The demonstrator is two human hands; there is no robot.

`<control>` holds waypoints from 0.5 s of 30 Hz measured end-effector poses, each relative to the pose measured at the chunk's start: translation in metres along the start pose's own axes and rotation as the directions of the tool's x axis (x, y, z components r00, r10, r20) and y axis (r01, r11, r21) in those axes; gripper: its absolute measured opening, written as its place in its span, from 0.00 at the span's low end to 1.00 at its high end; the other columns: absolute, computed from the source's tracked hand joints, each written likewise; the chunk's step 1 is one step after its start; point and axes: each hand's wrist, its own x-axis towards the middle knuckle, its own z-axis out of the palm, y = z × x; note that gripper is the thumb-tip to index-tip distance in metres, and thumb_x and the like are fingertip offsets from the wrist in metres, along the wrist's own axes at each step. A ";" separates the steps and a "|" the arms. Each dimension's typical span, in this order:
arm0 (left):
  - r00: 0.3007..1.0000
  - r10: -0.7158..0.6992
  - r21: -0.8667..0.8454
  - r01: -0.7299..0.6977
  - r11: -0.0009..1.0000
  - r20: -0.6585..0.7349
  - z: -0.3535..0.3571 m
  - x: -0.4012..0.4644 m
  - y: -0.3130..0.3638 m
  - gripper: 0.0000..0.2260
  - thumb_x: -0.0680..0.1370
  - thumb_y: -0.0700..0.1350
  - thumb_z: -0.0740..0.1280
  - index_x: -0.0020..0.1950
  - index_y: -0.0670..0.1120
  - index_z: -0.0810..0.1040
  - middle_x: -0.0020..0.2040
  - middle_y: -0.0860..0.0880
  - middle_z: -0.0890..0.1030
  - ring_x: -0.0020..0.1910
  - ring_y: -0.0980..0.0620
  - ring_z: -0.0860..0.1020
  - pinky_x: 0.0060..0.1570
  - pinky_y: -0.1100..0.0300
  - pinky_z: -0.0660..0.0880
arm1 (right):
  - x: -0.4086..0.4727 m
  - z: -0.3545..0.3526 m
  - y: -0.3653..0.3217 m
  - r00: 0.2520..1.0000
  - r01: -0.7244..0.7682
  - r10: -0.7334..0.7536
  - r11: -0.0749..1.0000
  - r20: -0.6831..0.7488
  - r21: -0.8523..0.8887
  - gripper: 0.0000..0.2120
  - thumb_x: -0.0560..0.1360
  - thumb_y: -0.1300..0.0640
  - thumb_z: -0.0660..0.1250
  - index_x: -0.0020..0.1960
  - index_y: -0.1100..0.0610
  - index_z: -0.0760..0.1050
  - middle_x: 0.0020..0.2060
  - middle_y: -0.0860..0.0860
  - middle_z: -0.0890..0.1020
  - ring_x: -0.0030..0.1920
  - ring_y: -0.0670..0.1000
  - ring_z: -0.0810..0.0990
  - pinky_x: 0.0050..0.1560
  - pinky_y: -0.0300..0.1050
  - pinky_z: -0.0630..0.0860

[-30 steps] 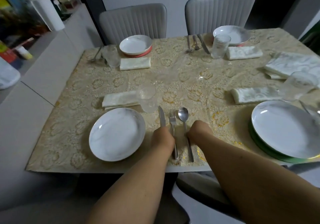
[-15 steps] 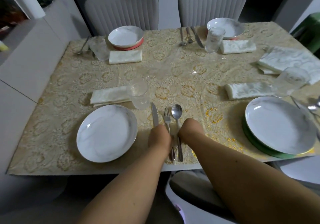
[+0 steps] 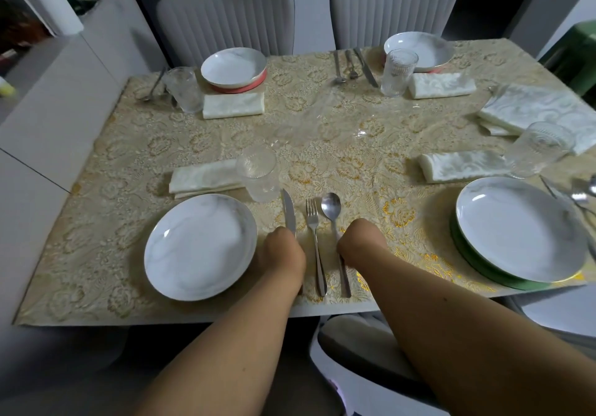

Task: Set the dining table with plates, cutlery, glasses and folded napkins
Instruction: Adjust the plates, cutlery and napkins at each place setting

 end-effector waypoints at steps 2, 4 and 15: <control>1.000 -0.001 0.007 0.001 1.000 0.018 -0.001 -0.002 0.000 0.08 0.79 0.38 0.61 0.56 0.40 0.76 0.54 0.43 0.80 0.53 0.43 0.79 0.43 0.57 0.72 | -0.001 -0.001 0.000 1.000 -0.007 0.007 1.000 0.002 -0.008 0.11 0.73 0.67 0.63 0.34 0.58 0.66 0.32 0.52 0.72 0.36 0.53 0.74 0.34 0.41 0.69; 0.999 0.005 0.018 -0.006 1.000 0.036 -0.001 -0.003 -0.001 0.08 0.78 0.38 0.63 0.55 0.41 0.77 0.53 0.43 0.81 0.53 0.43 0.79 0.43 0.57 0.72 | -0.001 -0.001 0.001 1.000 -0.005 0.005 1.000 -0.002 -0.013 0.12 0.73 0.67 0.62 0.34 0.58 0.66 0.32 0.52 0.72 0.36 0.53 0.74 0.34 0.41 0.69; 0.999 0.030 -0.027 -0.029 0.999 0.040 0.004 -0.008 -0.004 0.06 0.78 0.42 0.65 0.53 0.44 0.78 0.51 0.45 0.81 0.50 0.44 0.79 0.39 0.57 0.69 | -0.005 -0.001 -0.003 0.995 0.055 -0.060 0.996 -0.077 -0.066 0.09 0.76 0.63 0.62 0.38 0.57 0.66 0.35 0.51 0.73 0.39 0.53 0.74 0.36 0.41 0.69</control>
